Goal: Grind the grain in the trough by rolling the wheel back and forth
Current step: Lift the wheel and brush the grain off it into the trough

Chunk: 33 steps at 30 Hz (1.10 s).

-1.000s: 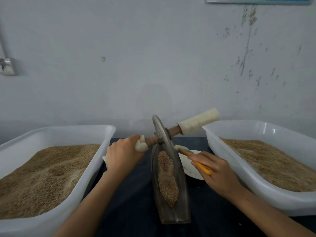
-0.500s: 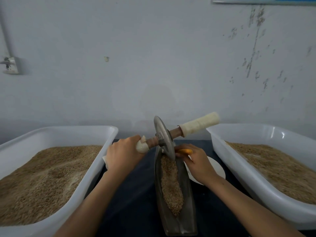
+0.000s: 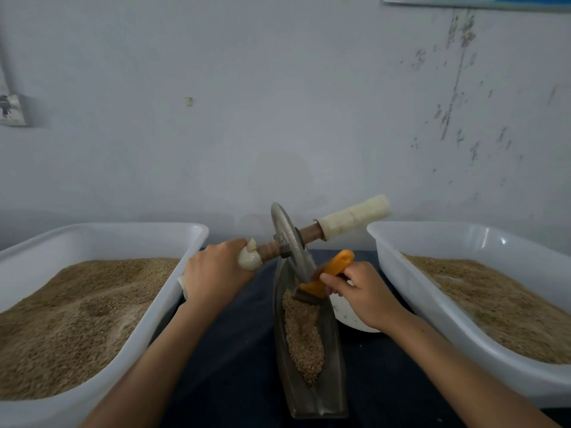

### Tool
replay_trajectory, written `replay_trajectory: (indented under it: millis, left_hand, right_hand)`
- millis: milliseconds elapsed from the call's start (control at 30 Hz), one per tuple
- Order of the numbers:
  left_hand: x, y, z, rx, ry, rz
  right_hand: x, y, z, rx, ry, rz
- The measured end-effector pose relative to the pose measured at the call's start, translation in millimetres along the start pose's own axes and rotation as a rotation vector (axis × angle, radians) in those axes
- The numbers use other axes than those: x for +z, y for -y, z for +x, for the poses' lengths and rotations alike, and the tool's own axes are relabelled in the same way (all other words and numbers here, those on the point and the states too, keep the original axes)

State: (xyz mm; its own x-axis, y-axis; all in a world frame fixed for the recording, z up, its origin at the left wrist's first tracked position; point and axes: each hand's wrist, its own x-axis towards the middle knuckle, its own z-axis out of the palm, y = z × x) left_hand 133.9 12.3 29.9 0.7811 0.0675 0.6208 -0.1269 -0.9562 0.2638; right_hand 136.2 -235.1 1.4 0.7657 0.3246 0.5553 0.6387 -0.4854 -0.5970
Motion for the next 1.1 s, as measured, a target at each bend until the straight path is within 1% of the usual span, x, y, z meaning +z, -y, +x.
replay_trajectory:
  millis: [100, 167, 200, 267, 333, 400, 533, 633, 700, 800, 833, 867, 933, 1000, 1100]
  left_hand:
    - [0, -1, 0, -0.003, -0.006, -0.005]
    - [0, -1, 0, -0.005, -0.003, -0.01]
    - [0, -2, 0, -0.004, -0.001, -0.013]
    - [-1, -3, 0, -0.006, -0.004, -0.02]
    - [-2, -3, 0, -0.012, -0.008, -0.025]
    - [-2, -3, 0, -0.01, -0.007, -0.029]
    - [0, -3, 0, 0.005, 0.004, -0.027]
    - [2, -3, 0, 0.007, 0.006, -0.04]
    - [2, -3, -1, 0.008, 0.01, -0.049]
    - [2, -5, -2, 0.01, 0.005, -0.061]
    - [2, -5, -2, 0.012, 0.001, -0.066]
    - [2, -5, -2, 0.012, -0.002, -0.072]
    - [3, -5, -3, 0.007, 0.0, -0.077]
    - [3, -5, -2, 0.004, 0.008, -0.072]
    - [3, -4, -2, 0.002, 0.018, -0.064]
  right_hand:
    - [-1, 2, -3, -0.059, -0.085, -0.007]
    - [4, 1, -2, -0.134, -0.146, -0.085]
    - [8, 0, -2, -0.183, -0.16, -0.151]
    - [16, -5, 0, -0.237, -0.135, -0.248]
    - [22, -10, 1, -0.206, -0.083, -0.285]
    - [27, -13, 2, -0.137, -0.068, -0.27]
    - [26, -8, 6, 0.065, -0.13, -0.038]
    - [18, 2, 7, 0.057, -0.141, -0.002]
    - [14, 7, 6, 0.008, -0.23, -0.007]
    - [13, 6, 10, -0.02, -0.449, -0.037]
    - [15, 5, 12, -0.02, -0.488, -0.07]
    - [17, 4, 15, -0.016, -0.494, -0.11]
    - [23, 2, 19, 0.003, -0.434, -0.163]
    - [29, -1, 22, 0.045, -0.364, -0.169]
    - [31, -2, 23, 0.118, -0.304, -0.151]
